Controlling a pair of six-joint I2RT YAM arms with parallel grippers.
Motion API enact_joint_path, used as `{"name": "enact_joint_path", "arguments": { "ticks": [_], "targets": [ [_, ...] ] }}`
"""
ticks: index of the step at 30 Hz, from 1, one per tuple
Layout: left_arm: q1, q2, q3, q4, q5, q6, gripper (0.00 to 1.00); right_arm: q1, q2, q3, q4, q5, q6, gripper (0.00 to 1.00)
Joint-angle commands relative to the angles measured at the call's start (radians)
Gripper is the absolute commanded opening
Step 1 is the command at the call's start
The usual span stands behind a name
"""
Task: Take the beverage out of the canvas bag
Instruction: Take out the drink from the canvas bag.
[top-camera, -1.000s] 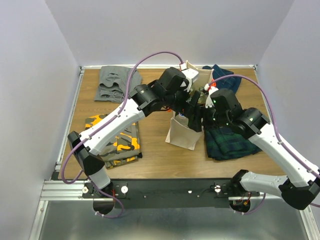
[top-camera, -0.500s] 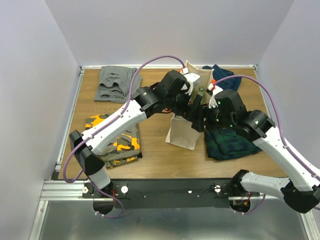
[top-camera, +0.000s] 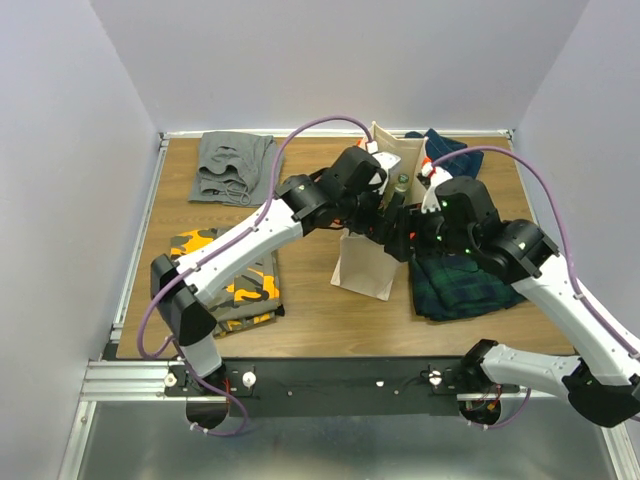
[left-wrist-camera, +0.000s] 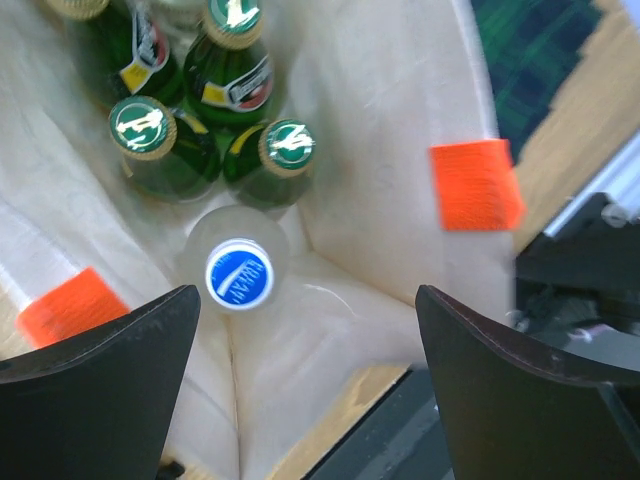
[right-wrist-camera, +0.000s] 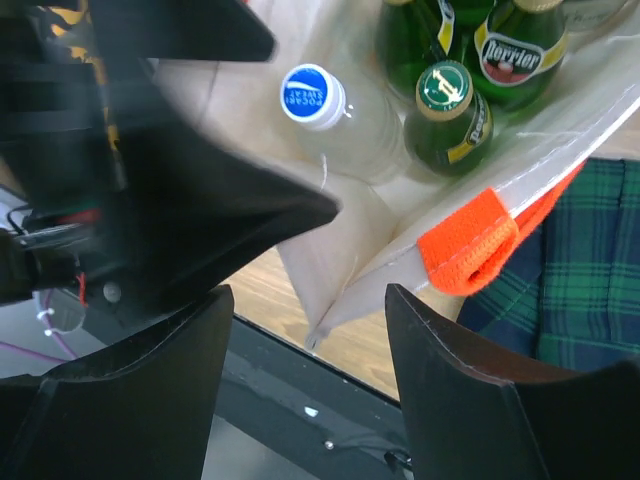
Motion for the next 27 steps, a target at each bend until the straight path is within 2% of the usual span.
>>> {"name": "enact_joint_path", "arguments": {
  "ticks": [1,12,27],
  "targets": [
    [-0.009,0.049,-0.027,-0.031,-0.043,-0.018,0.99,0.006,-0.023,0.039,0.005,-0.038,-0.001,0.71],
    [-0.009,0.049,-0.045,-0.023,-0.058,-0.032,0.99,0.006,-0.061,0.019,0.068,-0.075,-0.016,0.74],
    [-0.009,0.039,-0.057,-0.082,-0.192,-0.052,0.93,0.006,-0.055,0.027,0.071,-0.021,-0.051,0.76]
  ]
}}
